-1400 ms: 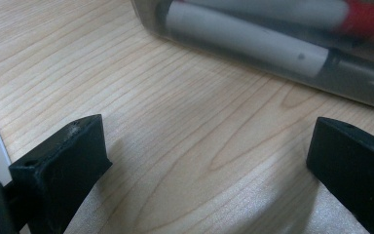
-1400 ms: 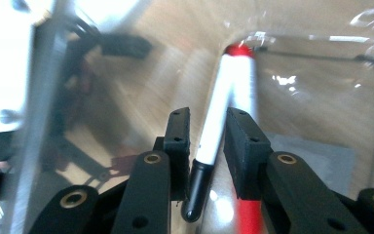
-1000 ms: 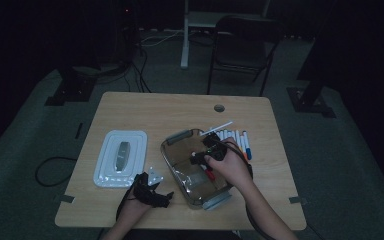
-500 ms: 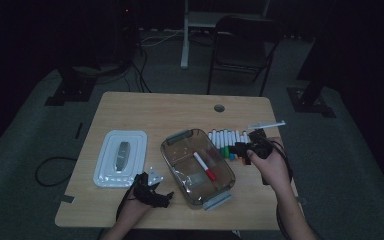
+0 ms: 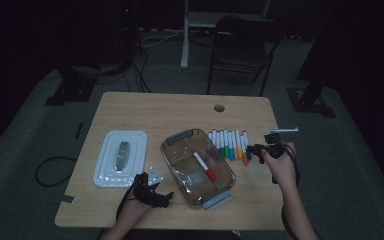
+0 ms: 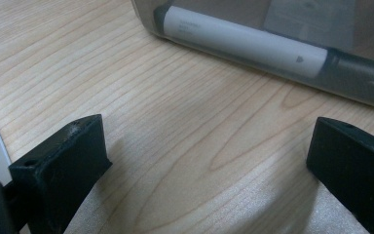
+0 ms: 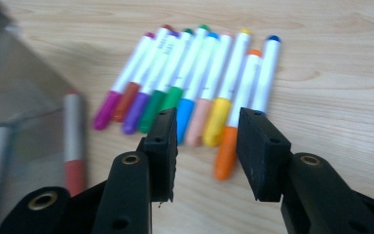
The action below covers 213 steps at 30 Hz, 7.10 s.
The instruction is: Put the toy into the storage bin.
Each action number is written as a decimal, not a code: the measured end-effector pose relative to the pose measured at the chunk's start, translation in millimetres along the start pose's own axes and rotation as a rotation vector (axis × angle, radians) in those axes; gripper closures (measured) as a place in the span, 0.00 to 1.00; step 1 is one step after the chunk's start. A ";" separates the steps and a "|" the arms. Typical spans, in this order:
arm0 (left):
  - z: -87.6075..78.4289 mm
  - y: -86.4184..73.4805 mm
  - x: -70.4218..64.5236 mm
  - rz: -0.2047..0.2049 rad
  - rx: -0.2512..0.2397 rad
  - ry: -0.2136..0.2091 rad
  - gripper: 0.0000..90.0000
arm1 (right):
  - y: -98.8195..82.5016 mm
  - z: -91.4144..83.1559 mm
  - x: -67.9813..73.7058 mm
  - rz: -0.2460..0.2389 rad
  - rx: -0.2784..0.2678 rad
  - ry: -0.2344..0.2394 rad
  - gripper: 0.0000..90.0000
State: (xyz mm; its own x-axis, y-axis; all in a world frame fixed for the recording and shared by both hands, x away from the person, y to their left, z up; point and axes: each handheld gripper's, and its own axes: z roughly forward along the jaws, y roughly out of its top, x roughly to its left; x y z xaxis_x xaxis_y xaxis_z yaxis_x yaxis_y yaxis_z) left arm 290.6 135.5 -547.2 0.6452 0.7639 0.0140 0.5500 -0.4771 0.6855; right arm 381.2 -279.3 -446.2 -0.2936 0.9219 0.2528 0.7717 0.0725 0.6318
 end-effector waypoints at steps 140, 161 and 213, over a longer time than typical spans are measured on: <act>0.1 0.0 0.0 0.001 -0.001 0.001 0.02 | -3.0 116.8 213.6 -0.282 0.559 0.231 0.85; -0.1 0.1 0.1 0.002 0.000 0.001 0.02 | 30.2 39.7 175.4 -0.259 0.319 0.303 0.75; 0.0 -0.1 -0.1 -0.001 -0.001 -0.001 0.02 | 13.2 84.6 -26.9 0.103 0.105 -0.101 0.68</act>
State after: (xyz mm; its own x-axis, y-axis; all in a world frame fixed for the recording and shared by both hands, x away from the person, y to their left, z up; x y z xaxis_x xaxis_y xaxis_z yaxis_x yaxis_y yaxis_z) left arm 290.5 135.4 -547.3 0.6451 0.7640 0.0132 0.5501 -0.4763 0.6859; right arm 447.0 -271.0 -506.7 -0.1561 0.9597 0.2336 0.8512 0.0108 0.5248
